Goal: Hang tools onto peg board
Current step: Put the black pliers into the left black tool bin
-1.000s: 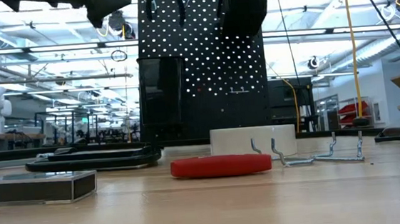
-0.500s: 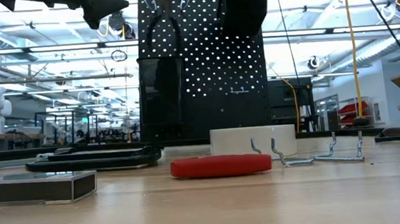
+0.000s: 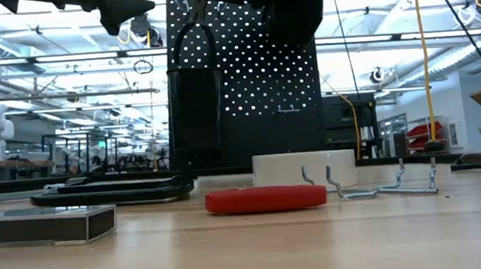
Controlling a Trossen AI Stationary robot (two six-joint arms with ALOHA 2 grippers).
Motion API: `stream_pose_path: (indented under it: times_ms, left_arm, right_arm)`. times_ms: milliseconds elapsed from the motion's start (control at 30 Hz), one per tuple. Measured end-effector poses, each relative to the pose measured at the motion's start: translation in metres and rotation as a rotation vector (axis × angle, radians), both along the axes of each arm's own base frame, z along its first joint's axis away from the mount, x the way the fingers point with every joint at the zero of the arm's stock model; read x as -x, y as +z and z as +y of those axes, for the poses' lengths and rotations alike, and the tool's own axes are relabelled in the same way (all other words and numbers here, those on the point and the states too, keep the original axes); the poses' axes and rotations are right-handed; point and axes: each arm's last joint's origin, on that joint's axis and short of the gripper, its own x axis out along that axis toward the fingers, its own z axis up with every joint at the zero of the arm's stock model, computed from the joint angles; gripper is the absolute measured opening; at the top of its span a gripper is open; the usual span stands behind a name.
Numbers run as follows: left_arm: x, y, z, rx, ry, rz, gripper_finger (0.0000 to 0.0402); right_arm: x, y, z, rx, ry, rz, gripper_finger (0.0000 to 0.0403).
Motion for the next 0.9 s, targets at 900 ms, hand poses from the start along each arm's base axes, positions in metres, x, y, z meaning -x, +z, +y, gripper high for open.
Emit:
stream_pose_path:
  times_ms: [900]
  left_arm:
    - [0.0,0.0,0.0,-0.001,0.0,0.002,0.0277]
  right_arm:
    - [0.001,0.006,0.015,-0.2,-0.08,-0.132,0.0029]
